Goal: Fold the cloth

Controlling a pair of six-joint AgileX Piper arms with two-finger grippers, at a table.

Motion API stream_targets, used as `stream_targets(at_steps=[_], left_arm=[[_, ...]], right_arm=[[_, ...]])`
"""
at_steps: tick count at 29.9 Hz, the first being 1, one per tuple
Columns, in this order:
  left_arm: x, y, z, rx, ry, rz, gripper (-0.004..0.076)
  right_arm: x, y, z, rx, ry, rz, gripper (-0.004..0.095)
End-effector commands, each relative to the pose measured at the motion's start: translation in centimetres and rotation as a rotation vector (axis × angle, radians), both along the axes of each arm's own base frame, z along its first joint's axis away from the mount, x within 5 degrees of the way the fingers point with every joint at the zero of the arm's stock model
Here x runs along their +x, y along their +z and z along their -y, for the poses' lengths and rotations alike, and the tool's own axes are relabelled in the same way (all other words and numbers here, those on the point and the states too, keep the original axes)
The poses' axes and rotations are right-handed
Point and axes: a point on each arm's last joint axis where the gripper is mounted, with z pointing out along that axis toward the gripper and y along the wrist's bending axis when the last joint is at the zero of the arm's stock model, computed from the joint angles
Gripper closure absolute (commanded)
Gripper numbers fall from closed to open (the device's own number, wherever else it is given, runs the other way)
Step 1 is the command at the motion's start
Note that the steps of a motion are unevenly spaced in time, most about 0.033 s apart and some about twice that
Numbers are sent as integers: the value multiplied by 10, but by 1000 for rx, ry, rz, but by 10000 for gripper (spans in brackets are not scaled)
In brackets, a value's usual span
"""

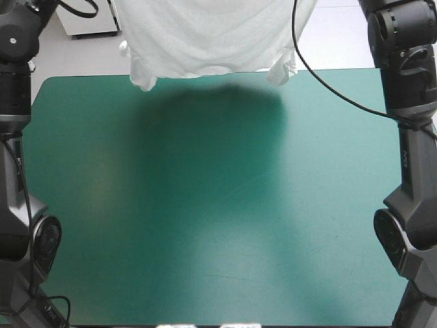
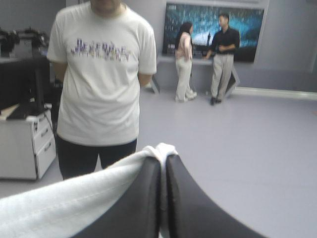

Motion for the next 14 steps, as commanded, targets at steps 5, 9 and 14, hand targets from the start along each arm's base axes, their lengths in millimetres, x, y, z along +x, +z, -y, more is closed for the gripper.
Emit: stream_targets(at_steps=[5, 9, 14], left_arm=[[52, -49, 8, -3, -11, -213, 734], [94, -101, 11, -21, -4, -416, 734], [131, -163, 18, -2, -32, -632, 734]], right_arm=[[46, -50, 10, 64, -5, -249, 925], [83, -101, 9, 48, -21, -452, 925], [125, -167, 0, 34, 6, -636, 925]])
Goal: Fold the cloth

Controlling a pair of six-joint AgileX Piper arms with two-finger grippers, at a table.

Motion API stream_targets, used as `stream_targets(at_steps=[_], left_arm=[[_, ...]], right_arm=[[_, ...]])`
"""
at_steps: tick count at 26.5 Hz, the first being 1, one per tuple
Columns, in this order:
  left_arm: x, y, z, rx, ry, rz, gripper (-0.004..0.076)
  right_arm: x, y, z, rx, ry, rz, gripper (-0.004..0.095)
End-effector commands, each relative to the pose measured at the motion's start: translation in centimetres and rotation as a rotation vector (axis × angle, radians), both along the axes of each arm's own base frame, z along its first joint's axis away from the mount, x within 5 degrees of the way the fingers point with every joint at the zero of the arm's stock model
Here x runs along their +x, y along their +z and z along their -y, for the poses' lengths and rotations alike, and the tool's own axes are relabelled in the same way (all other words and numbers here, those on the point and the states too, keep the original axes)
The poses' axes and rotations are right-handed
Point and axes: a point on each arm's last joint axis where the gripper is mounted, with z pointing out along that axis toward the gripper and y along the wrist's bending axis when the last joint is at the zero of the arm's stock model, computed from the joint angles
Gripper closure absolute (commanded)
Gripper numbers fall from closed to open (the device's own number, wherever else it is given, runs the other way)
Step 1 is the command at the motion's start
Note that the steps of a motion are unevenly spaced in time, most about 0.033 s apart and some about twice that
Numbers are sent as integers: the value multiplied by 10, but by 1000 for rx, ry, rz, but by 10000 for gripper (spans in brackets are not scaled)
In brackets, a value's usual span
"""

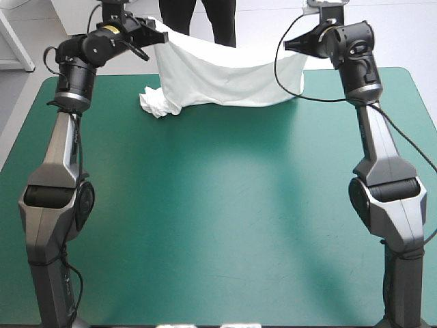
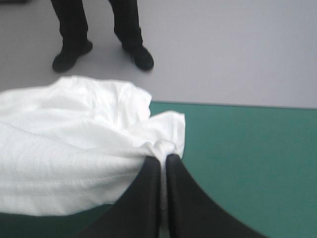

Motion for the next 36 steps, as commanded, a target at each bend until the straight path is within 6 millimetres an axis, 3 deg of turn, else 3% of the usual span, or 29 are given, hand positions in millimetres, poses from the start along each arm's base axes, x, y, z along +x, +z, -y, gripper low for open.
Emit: stream_targets(at_steps=[1, 3, 6, 13, 17, 23, 25, 28, 29, 30, 31, 32, 33, 34, 36], left_arm=[[-6, 10, 3, -45, -5, 1, 734], [2, -13, 2, -6, 16, -100, 734], [4, -30, 5, 76, 88, -176, 734], [-10, -53, 27, 172, 100, -177, 734], [-50, -70, 23, 152, 116, -78, 734], [-116, -101, 8, 127, 117, 38, 734], [-128, -111, 6, 147, 112, -4, 734], [-139, -130, 3, 166, 107, -79, 734], [-147, -137, 2, 171, 107, -112, 734], [-152, -141, 1, 164, 110, -132, 734], [-166, -146, -3, 157, 113, -139, 734], [-173, -148, -4, 152, 114, -132, 734], [-192, -154, -8, 144, 119, -157, 734], [-201, -155, -10, 136, 123, -161, 734], [-242, -170, -18, 98, 141, -261, 734]], right_arm=[[1, 5, 1, 15, 16, 36, 925], [11, -20, -1, 8, 7, -47, 925], [20, -43, 0, 22, -18, -121, 925], [24, -39, 0, 36, -1, -63, 924], [25, -53, -8, 47, 90, -119, 913], [15, -91, -21, -81, 143, -257, 913], [0, -101, -29, -206, 126, -237, 913], [-37, -115, -45, -192, 163, -133, 914], [-68, -128, -48, -143, 199, -71, 915], [-82, -129, -45, -129, 198, -57, 915], [-112, -141, -34, -111, 170, -92, 915], [-125, -149, -29, -110, 152, -116, 915], [-152, -152, -17, -109, 129, -126, 916], [-162, -152, -14, -106, 122, -130, 916], [-202, -153, 2, -106, 100, -162, 916]])
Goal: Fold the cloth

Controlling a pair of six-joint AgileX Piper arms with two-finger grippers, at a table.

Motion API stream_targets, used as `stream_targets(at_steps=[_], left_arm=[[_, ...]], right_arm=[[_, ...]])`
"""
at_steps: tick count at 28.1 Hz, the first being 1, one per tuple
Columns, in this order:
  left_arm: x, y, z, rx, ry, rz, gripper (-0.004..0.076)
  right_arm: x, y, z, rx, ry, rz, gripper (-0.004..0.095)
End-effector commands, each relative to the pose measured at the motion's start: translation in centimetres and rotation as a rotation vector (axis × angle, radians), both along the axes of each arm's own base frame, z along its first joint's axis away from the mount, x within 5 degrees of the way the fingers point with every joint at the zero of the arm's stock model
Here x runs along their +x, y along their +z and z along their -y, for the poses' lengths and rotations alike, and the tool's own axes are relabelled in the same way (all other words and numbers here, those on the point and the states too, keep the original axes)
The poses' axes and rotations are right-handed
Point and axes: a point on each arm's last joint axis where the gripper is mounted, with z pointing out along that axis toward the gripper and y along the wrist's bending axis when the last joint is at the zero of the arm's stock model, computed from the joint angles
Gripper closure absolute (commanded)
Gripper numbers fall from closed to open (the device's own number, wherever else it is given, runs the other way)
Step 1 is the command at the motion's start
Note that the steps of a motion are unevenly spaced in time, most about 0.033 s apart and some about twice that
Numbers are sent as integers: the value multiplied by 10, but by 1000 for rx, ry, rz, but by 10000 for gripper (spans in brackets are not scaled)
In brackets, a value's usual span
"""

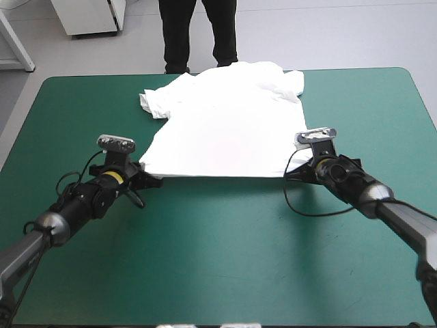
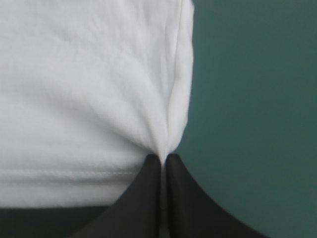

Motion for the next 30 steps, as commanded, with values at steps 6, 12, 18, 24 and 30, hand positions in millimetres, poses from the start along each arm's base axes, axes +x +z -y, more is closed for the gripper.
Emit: stream_targets(at_steps=[6, 12, 18, 24, 30], left_arm=[[-87, 9, -3, -115, 3, -58, 734], [-156, 23, -16, -174, 17, -165, 734], [-195, 32, -28, -281, 60, -118, 734], [-202, 35, -30, -316, 63, -93, 734], [-202, 35, -28, -319, 36, -95, 608]], right_arm=[[-89, 18, 34, 58, -43, 30, 916], [-160, 20, 57, 113, -82, -37, 916], [-195, 20, 66, 155, -100, -91, 916], [-203, 24, 65, 227, -100, -74, 915], [-201, 22, 61, 224, -76, -119, 544]])
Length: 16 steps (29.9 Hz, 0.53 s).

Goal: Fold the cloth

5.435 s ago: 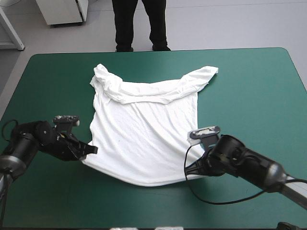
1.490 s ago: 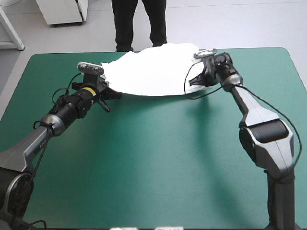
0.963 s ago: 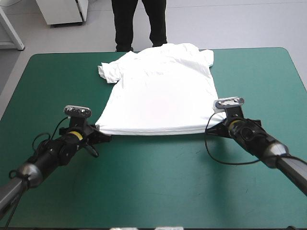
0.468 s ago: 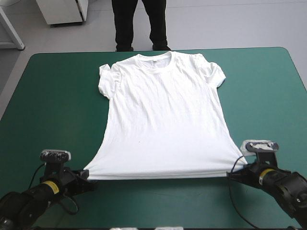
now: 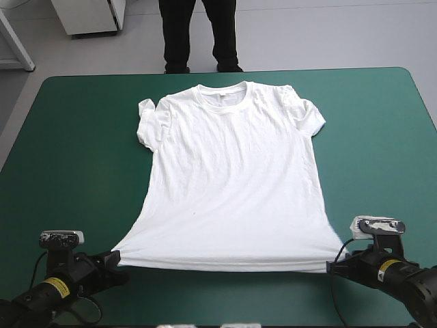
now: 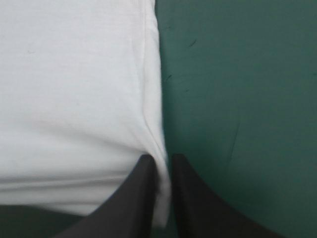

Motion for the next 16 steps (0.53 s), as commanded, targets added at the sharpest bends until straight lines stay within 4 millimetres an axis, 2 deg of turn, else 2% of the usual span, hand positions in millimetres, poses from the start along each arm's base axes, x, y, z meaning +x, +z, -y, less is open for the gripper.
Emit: stream_targets(at_steps=[1, 2, 3, 4, 6, 7, 11, 16], left_arm=[[3, 11, 3, -26, -19, 64, 536], [3, 11, 4, -40, -24, 60, 454], [2, 13, 5, -58, -26, 54, 367], [0, 14, 6, -77, -32, 37, 287], [-3, 20, 8, -97, -44, 6, 186], [-5, 24, 8, -97, -51, -7, 167], [-12, 48, 5, -73, -71, 13, 197], [-8, 85, 1, -26, -56, 97, 211]], right_arm=[[5, 7, -2, -11, 23, 6, 447], [5, 8, -3, -2, 16, -17, 319], [4, 8, -3, -3, 13, -44, 260], [3, 9, -3, -5, 12, -62, 227], [2, 15, -3, -6, 6, -84, 253], [2, 20, -3, -4, 4, -82, 278], [5, 55, -4, 26, 4, 0, 356], [4, 109, -3, 75, 8, 141, 372]])
